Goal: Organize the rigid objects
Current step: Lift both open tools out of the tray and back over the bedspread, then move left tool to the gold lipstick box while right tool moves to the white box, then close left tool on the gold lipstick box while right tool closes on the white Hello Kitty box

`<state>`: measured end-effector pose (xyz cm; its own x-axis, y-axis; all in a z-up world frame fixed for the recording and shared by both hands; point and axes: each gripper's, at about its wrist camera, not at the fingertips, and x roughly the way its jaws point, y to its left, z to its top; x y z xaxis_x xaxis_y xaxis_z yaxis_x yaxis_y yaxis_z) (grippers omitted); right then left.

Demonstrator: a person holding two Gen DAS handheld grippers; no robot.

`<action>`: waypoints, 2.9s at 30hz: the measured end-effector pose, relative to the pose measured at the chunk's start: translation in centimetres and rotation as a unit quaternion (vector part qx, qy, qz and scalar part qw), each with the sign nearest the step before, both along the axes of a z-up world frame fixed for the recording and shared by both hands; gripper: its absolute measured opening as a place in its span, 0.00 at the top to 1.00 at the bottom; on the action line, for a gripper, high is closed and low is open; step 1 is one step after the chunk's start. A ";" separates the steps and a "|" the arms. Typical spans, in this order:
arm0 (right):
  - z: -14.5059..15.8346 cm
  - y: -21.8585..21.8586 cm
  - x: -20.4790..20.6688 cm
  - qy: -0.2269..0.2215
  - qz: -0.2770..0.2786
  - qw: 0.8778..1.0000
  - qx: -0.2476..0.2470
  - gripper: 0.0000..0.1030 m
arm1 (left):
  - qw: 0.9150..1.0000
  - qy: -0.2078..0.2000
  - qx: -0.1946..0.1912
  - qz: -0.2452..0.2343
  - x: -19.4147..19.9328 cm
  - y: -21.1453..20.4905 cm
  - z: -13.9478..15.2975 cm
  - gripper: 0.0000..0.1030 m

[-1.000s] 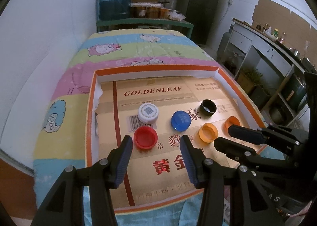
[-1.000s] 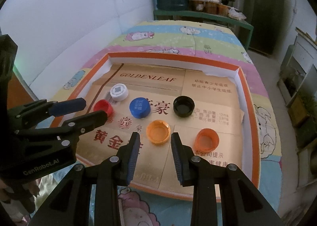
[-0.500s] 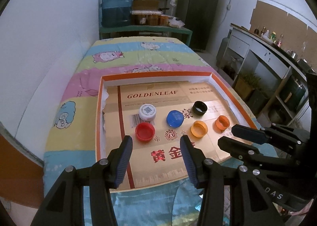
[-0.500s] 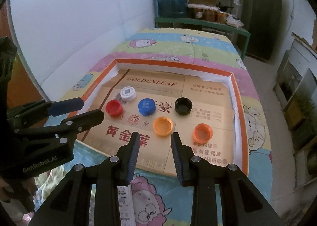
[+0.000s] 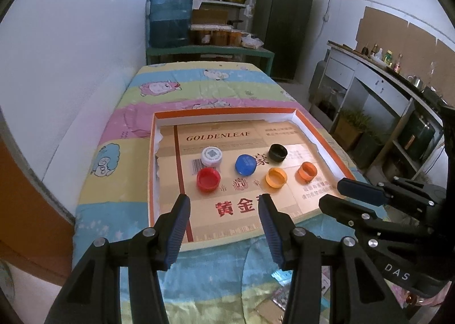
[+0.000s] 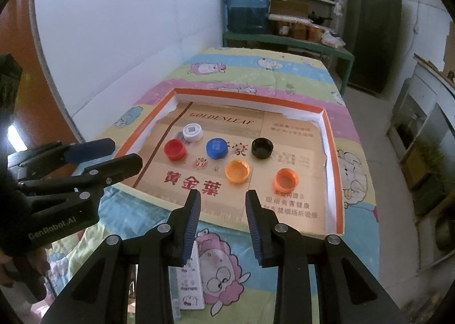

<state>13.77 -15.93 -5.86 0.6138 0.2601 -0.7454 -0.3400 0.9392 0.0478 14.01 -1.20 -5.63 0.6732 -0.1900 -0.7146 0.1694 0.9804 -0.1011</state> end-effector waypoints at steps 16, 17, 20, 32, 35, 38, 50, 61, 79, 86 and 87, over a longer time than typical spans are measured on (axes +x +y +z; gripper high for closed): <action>1.0 -0.3 -4.5 -0.014 -0.003 1.000 0.001 0.68 | 1.000 -0.016 -0.002 -0.001 -4.7 -0.3 0.9 0.52; 1.1 -0.3 -4.8 -0.015 -0.003 1.000 0.001 0.68 | 1.000 -0.016 -0.002 -0.001 -4.9 -0.3 0.9 0.52; 1.1 -0.2 -5.4 -0.016 -0.003 1.000 0.002 0.68 | 1.000 -0.018 -0.001 -0.001 -5.8 -0.4 0.9 0.52; 0.8 -0.2 -8.7 -0.019 0.003 1.000 0.002 0.68 | 1.000 -0.027 0.006 0.000 -8.9 -0.7 0.7 0.52; 0.6 -0.3 -9.3 -0.018 0.004 1.000 0.001 0.68 | 1.000 -0.027 0.005 0.002 -9.7 -0.6 0.4 0.52; 0.2 -0.4 -9.9 -0.016 0.005 1.000 -0.001 0.68 | 1.000 -0.023 0.004 0.005 -10.4 -0.6 -0.2 0.52; -1.4 -1.1 -11.2 0.000 0.005 1.000 0.003 0.68 | 1.000 0.003 0.003 -0.015 -13.1 -2.2 -3.7 0.52; -2.1 -2.2 -11.5 0.007 -0.006 1.000 0.012 0.68 | 0.998 0.038 0.037 -0.039 -13.2 -4.6 -6.3 0.52; -3.3 -3.4 -10.3 0.021 -0.018 0.999 0.018 0.68 | 0.998 0.053 0.034 -0.017 -10.7 -4.6 -7.2 0.52; -4.9 -3.1 -9.2 0.030 -0.005 1.000 0.002 0.68 | 0.998 0.057 0.022 0.014 -10.1 -2.2 -7.2 0.52; -5.2 -3.0 -9.0 0.031 -0.001 1.000 -0.003 0.68 | 0.998 0.057 0.021 0.015 -10.1 -2.1 -7.2 0.52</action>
<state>4.76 -18.90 -11.01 0.5663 0.2545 -0.7839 -0.3355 0.9399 0.0627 3.94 -3.30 -12.83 0.5920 -0.1382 -0.7940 0.1289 0.9887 -0.0760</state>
